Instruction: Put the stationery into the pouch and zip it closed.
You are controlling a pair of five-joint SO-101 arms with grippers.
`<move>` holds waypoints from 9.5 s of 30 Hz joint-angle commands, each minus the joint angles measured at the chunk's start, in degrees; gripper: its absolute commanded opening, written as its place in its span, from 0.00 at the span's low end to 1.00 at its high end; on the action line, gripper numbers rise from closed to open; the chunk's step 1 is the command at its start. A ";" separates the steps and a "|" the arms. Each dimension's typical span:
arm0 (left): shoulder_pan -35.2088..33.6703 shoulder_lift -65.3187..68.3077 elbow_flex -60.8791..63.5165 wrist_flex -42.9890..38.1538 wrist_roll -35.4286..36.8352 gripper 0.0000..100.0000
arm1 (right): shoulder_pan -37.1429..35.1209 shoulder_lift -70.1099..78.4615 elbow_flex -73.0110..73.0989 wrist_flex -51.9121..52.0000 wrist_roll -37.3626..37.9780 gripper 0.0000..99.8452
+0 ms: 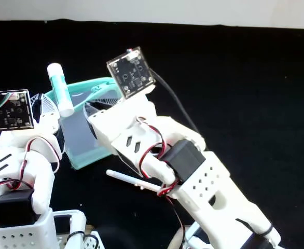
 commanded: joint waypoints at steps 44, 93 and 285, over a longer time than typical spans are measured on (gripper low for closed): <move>-0.75 1.63 1.89 2.37 -0.09 0.01 | -3.82 0.13 -4.79 1.80 0.53 0.01; -13.49 -7.78 0.22 -1.23 0.00 0.01 | -0.57 -24.84 64.66 -8.48 42.11 0.24; -5.05 -7.87 2.51 4.22 -0.09 0.01 | 12.62 -23.08 11.12 -24.92 5.36 0.01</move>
